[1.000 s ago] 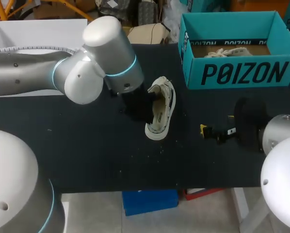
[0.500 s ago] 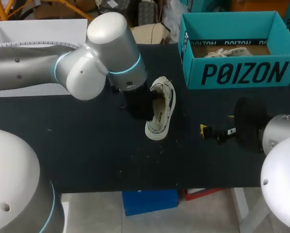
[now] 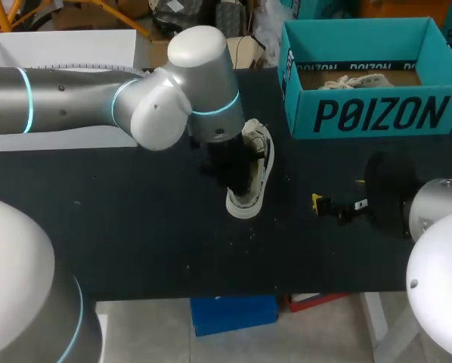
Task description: Take the shoe out of the shoebox, open the shoe tongue, remove and reinsert the insole, then place the shoe into the shoebox
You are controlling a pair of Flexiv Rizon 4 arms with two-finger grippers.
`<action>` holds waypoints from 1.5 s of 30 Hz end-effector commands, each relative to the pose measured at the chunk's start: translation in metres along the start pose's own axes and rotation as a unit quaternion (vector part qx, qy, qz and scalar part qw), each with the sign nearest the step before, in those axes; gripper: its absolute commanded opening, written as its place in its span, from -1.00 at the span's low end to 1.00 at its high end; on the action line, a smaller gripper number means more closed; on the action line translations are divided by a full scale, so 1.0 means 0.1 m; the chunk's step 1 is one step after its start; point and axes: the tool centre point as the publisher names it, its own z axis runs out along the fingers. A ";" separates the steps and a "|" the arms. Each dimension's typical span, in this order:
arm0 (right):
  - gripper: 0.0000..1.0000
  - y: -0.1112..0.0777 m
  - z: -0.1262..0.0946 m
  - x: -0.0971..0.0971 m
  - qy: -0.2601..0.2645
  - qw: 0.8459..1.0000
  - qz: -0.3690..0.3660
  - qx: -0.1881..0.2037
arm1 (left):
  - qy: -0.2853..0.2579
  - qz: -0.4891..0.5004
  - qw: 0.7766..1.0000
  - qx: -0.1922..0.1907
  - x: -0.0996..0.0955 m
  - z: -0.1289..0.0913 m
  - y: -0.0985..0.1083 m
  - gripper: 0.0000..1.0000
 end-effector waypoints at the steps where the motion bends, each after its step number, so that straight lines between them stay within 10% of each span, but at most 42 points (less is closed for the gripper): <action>1: 1.00 -0.02 0.01 0.02 -0.002 1.000 0.000 -0.003 | -0.005 0.005 1.000 0.002 -0.08 0.09 0.04 -1.00; 22: 1.00 -0.02 0.01 0.02 -0.002 1.000 0.000 -0.003 | -0.317 -0.166 0.932 0.048 0.27 -1.26 0.15 -1.00; 32: 1.00 -0.02 0.01 0.02 -0.002 1.000 0.000 -0.003 | -0.327 -0.235 0.915 0.025 0.35 -1.33 0.54 -1.00; 45: 1.00 -0.02 0.01 0.02 -0.002 1.000 0.000 -0.003 | -0.292 -0.237 0.926 0.012 0.00 -1.16 1.03 -1.00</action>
